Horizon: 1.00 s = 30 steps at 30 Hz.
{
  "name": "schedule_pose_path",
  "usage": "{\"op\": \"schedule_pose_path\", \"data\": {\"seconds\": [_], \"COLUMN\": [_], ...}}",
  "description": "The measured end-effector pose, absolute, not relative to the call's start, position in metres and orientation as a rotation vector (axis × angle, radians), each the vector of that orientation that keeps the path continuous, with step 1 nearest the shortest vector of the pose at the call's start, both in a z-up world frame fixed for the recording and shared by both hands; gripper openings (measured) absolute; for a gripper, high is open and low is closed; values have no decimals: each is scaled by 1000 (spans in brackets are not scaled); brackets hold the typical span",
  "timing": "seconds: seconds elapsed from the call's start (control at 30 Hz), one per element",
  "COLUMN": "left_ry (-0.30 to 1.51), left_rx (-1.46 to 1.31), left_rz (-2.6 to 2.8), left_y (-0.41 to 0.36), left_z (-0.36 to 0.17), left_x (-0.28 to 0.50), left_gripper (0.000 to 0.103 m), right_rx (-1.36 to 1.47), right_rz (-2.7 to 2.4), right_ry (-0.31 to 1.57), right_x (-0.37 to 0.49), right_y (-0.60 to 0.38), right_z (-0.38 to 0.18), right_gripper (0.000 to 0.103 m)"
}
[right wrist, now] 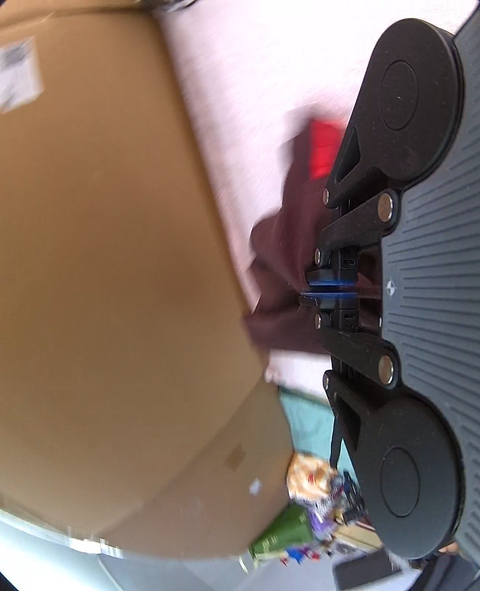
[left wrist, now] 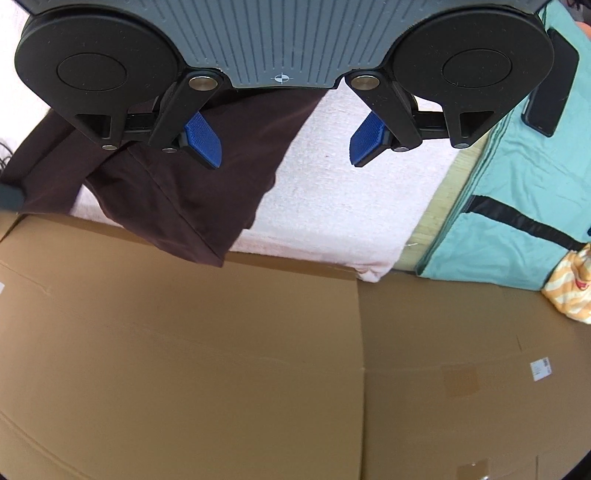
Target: Fold clothes
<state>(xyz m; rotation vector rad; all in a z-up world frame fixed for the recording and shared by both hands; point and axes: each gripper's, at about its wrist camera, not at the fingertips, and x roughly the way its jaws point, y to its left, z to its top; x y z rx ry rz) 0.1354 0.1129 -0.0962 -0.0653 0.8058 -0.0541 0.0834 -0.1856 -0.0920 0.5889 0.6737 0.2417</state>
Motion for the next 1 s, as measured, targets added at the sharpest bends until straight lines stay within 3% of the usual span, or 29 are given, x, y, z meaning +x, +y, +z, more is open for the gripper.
{"op": "schedule_pose_path", "data": {"seconds": [0.5, 1.0], "left_ry": [760, 813], "left_rx": [-66, -90], "left_rz": [-112, -131], "left_y": [124, 130], "left_z": [-80, -95], "left_x": [105, 85], "left_gripper": [87, 87], "right_rx": [380, 205], "right_rz": [594, 814], "right_ry": [589, 910], "right_x": [160, 247], "right_y": [-81, 11], "right_z": [-4, -49], "right_gripper": [4, 7]}}
